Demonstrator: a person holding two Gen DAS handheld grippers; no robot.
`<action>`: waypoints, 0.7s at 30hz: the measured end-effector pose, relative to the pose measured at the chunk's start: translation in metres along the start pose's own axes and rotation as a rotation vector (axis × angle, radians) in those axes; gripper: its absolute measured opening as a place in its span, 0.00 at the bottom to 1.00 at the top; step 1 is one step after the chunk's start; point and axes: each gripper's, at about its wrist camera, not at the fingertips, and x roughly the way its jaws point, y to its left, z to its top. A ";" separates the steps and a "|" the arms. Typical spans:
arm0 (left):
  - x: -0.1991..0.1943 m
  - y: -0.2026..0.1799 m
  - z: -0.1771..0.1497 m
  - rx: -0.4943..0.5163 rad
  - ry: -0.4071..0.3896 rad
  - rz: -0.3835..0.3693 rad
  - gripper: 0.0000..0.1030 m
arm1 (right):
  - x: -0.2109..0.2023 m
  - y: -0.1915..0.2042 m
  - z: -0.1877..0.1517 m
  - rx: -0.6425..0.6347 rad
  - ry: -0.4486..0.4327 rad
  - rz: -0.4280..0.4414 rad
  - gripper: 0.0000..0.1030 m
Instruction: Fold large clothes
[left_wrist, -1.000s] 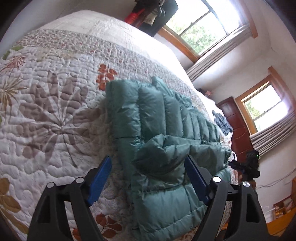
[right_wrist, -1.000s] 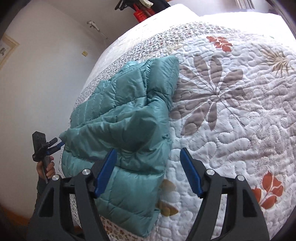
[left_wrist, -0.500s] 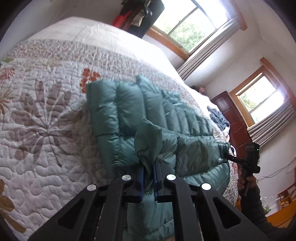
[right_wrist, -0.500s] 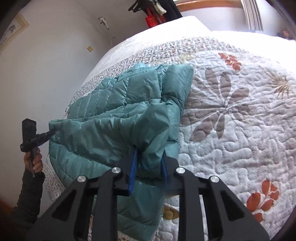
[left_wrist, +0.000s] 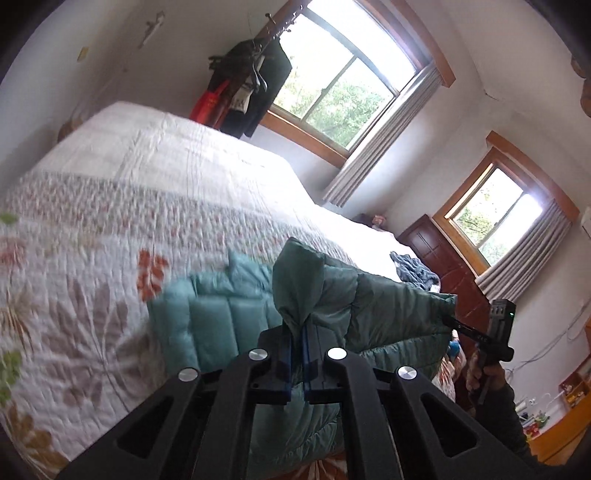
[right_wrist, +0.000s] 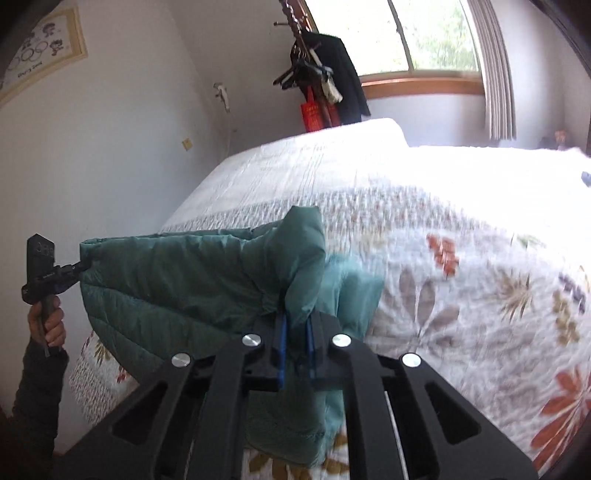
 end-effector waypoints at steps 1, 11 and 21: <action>0.004 -0.001 0.014 0.006 -0.003 0.018 0.03 | 0.004 0.001 0.015 -0.006 -0.013 -0.019 0.06; 0.086 0.031 0.101 -0.039 0.034 0.175 0.03 | 0.093 -0.010 0.100 -0.006 -0.009 -0.153 0.06; 0.178 0.107 0.099 -0.185 0.136 0.221 0.03 | 0.206 -0.058 0.094 0.063 0.119 -0.231 0.05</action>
